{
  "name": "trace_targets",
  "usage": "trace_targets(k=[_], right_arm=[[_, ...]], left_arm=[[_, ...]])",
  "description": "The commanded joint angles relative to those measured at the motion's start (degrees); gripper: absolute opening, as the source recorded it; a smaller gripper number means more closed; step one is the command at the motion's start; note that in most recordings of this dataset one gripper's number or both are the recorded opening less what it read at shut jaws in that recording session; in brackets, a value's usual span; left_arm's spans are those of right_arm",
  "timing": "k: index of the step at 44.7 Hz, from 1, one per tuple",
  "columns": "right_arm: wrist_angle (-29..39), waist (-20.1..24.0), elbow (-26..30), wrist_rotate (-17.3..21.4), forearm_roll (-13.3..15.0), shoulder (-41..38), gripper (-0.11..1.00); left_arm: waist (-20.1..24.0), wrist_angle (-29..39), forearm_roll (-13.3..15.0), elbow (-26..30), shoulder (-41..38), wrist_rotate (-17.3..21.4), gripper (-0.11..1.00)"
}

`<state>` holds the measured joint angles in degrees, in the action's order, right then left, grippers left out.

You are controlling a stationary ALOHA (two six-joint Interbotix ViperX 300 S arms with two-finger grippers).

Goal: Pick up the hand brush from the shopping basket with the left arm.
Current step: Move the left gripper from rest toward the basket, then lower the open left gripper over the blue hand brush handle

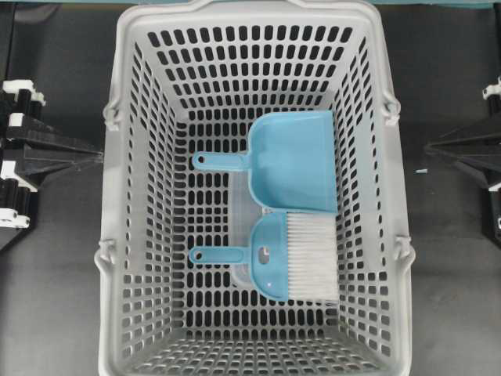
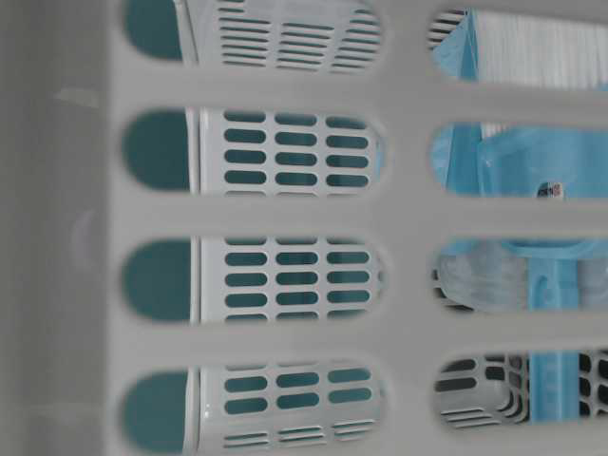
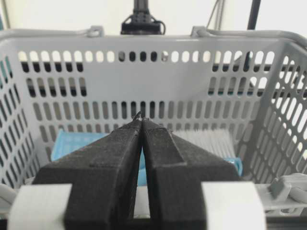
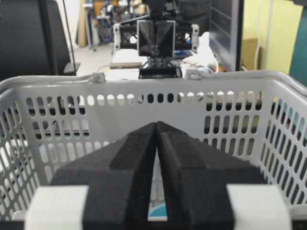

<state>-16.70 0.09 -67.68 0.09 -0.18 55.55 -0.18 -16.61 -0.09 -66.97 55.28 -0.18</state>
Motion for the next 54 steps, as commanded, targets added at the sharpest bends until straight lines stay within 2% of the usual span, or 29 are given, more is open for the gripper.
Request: trace_targets(k=[1,4,7,12,14,17,22,25,32,38,43,47,50,54], right_arm=[[-0.44,-0.18,1.14,0.35,-0.26,-0.79,0.00],[0.18,-0.26,1.14,0.53,-1.23,-1.23,0.04],[1.05,-0.26,1.14,1.23,-1.67,-1.58,0.12],[1.32,-0.26,1.14,2.11,-1.58,-1.67,0.36],[1.32,-0.26,1.14,2.02,-1.58,-1.58,0.45],[1.32,-0.26,1.32,1.93,-1.49,-1.49,0.51],[1.58,-0.26,1.32,2.02,-1.49,-1.41,0.45],[1.76,-0.26,1.32,2.11,-1.49,-1.32,0.38],[1.76,-0.09,1.58,2.20,-1.49,-1.23,0.12],[1.93,0.18,2.37,2.29,-1.49,-1.05,0.02],[4.22,0.09,2.72,2.29,-1.49,-1.05,0.04],[7.21,0.09,2.99,2.37,-1.49,-0.97,0.12],[9.23,0.09,3.16,2.37,-1.58,-0.97,0.25],[10.20,0.09,3.60,2.29,-1.49,-0.79,0.50]], left_arm=[[0.18,-0.18,-2.37,1.32,-0.79,-1.23,0.06],[0.26,0.09,-2.46,1.41,-1.05,-2.11,0.01],[0.26,0.44,-2.37,1.32,-1.14,-2.46,0.01],[0.18,1.41,-2.46,1.32,-0.79,-2.64,0.01],[0.09,1.67,-2.46,1.41,-0.70,-2.55,0.03],[0.00,1.93,-2.46,1.49,-0.62,-2.55,0.11],[0.00,5.45,-2.46,3.43,-1.23,-2.64,0.31],[0.00,12.92,-2.46,6.68,-2.99,-2.46,0.37],[-0.97,27.33,-2.37,15.64,-7.29,-2.20,0.25],[-2.20,35.16,-2.46,23.38,-11.16,-1.85,0.09],[-2.90,43.07,-2.46,29.97,-16.08,-2.02,0.05],[-3.08,49.57,-2.37,35.33,-20.83,-2.55,0.07],[-3.87,53.26,-2.46,38.85,-24.35,-2.37,0.14],[-4.31,55.28,-2.46,42.01,-28.30,-2.46,0.32]])
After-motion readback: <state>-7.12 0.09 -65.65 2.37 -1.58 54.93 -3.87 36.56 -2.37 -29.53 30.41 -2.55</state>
